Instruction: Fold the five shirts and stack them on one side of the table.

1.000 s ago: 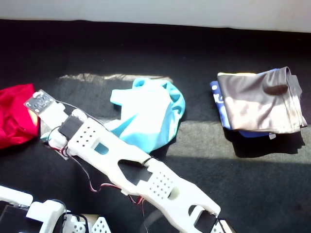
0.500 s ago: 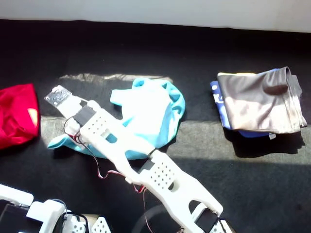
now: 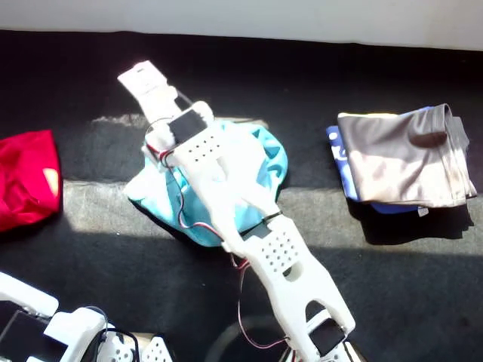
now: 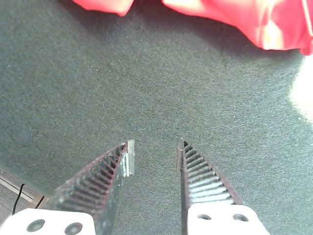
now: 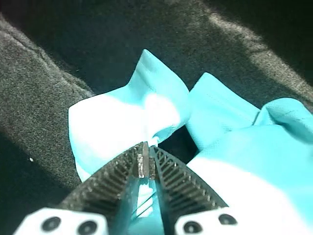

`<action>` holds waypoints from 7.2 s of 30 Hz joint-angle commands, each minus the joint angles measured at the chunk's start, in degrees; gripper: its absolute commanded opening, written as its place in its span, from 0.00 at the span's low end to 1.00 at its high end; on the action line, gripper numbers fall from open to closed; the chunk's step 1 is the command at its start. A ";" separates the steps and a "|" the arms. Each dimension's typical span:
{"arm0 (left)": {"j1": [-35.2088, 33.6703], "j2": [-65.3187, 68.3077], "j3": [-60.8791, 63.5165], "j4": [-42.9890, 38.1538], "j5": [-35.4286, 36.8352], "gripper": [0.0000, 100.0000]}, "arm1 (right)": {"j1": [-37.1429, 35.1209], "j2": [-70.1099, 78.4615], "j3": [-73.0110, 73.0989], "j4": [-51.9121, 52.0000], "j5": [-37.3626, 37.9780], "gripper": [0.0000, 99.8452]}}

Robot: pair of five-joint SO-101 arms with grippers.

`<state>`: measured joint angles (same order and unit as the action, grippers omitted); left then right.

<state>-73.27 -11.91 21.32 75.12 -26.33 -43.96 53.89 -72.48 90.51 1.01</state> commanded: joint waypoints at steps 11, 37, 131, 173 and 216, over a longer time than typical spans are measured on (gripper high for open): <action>1.27 -1.89 -0.75 -0.70 -0.26 0.16 | 0.22 0.40 -1.10 -3.21 0.26 0.26; 1.01 -1.80 -0.75 -0.70 -0.35 0.16 | -1.45 6.99 -6.64 -9.01 0.53 0.01; 66.15 45.49 -99.82 26.64 13.10 0.01 | 38.46 -25.19 -28.97 -0.57 14.68 0.01; 60.44 -14.46 -48.13 26.55 3.34 0.01 | 32.48 -95.52 67.12 -3.74 6.95 0.01; 91.03 -16.57 -4.53 0.44 8.35 0.01 | 40.13 -122.33 119.16 -31.08 7.03 0.19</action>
<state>14.02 -27.65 17.19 76.53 -20.53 -4.13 -68.75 52.88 59.21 8.48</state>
